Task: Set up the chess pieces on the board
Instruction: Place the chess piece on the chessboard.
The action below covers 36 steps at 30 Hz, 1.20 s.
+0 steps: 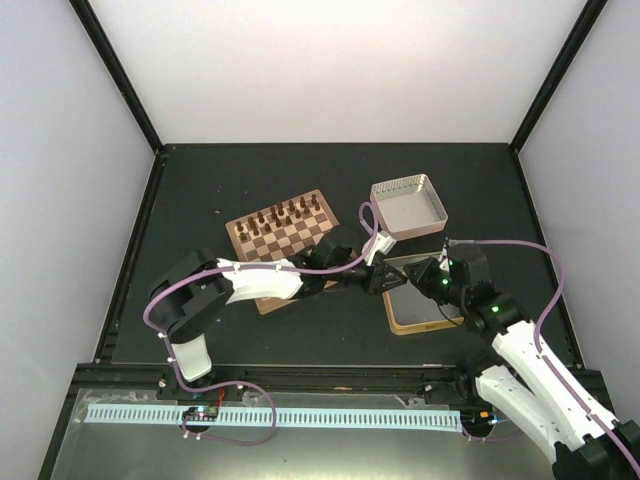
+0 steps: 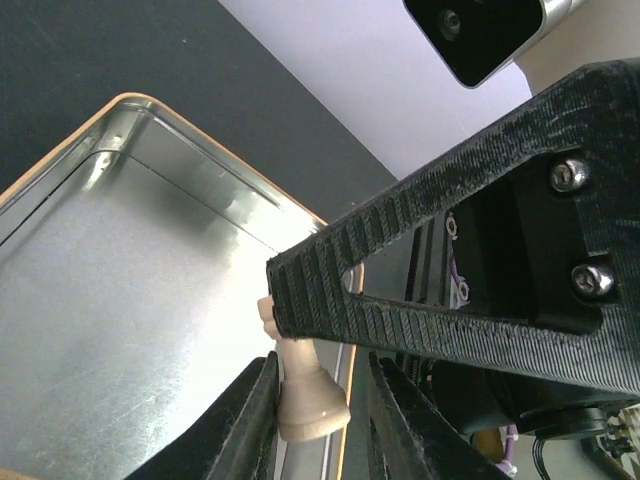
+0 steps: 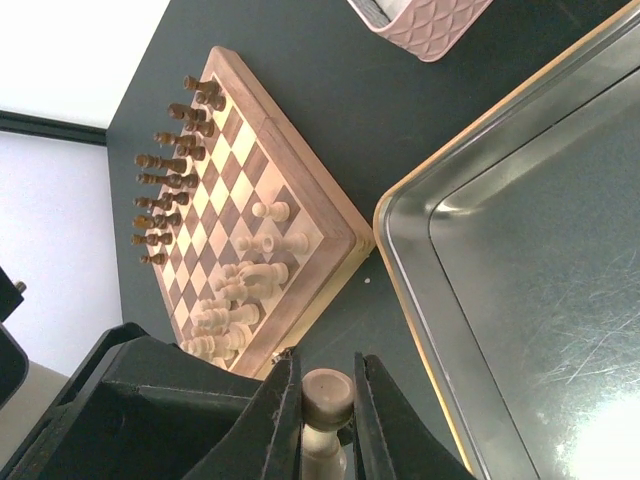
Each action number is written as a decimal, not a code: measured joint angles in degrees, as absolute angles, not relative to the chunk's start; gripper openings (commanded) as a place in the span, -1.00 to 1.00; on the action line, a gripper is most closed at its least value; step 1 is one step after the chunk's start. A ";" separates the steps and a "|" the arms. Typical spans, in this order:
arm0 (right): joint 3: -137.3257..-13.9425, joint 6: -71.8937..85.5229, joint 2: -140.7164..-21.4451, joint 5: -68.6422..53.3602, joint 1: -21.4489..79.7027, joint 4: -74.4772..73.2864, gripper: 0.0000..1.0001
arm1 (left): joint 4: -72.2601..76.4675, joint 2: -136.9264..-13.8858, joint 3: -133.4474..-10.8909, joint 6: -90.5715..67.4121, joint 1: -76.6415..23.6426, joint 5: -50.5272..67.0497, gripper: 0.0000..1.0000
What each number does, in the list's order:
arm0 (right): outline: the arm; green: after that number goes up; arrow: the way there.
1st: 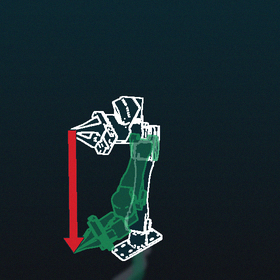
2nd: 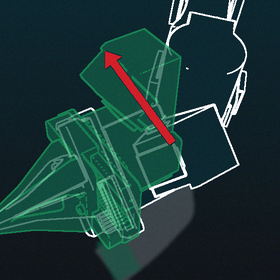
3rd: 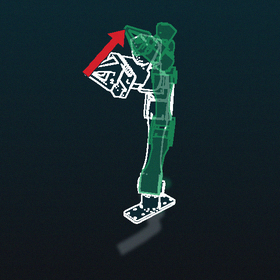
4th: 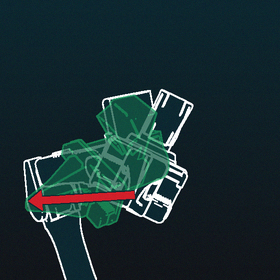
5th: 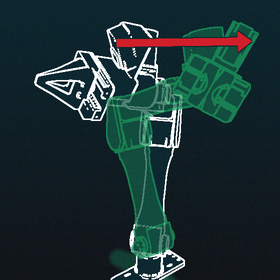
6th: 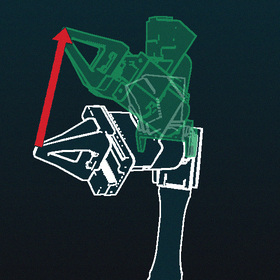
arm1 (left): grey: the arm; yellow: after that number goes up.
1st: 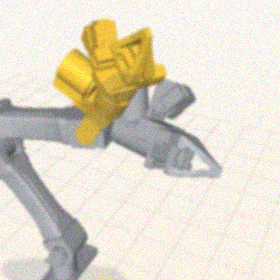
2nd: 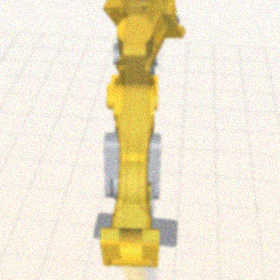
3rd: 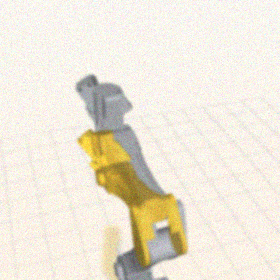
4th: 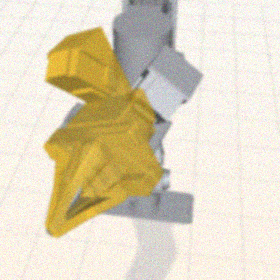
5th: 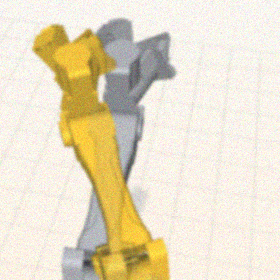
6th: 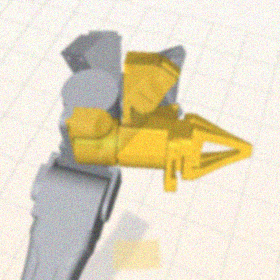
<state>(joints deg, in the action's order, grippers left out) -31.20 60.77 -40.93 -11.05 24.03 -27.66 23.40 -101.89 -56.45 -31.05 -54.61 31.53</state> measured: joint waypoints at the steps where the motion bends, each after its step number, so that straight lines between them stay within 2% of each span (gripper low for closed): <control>1: -31.20 60.80 -40.93 -11.22 24.01 -27.59 -0.73 | 23.33 -102.00 -56.66 -30.96 -54.63 31.51 -0.61; 4: -31.20 60.73 -40.93 -11.57 24.01 -27.40 -0.64 | 22.85 -102.13 -57.04 -30.37 -54.59 31.29 -0.85; 6: -31.22 60.49 -40.93 -11.64 24.01 -27.57 -0.45 | 22.57 -102.13 -57.10 -29.78 -54.61 31.24 -0.95; 8: -31.42 59.88 -40.91 -12.21 24.01 -27.83 -0.24 | 22.44 -102.13 -57.10 -28.77 -54.61 31.31 -0.97; 10: -32.10 59.16 -40.95 -13.04 24.01 -28.75 -0.12 | 22.28 -102.00 -57.10 -27.05 -54.63 31.38 -0.97; 14: -35.14 55.51 -41.32 -16.21 24.01 -31.44 -0.09 | 21.80 -99.57 -56.38 -21.41 -54.63 32.53 -0.97; 25: -39.68 46.54 -37.67 -28.97 24.01 -36.91 -0.47 | 19.66 -88.42 -51.03 -1.76 -54.72 36.38 -0.97; 31: -39.35 45.60 -36.27 -35.24 23.64 -36.16 -0.84 | 19.62 -85.86 -49.84 3.33 -54.72 36.45 -0.96; 34: -38.83 45.58 -35.35 -36.16 23.64 -35.55 -0.90 | 19.73 -84.93 -49.21 4.21 -54.72 36.27 -0.83; 36: -38.76 45.10 -35.00 -36.21 23.64 -35.35 -0.92 | 19.73 -84.44 -49.12 4.27 -54.76 35.79 -0.62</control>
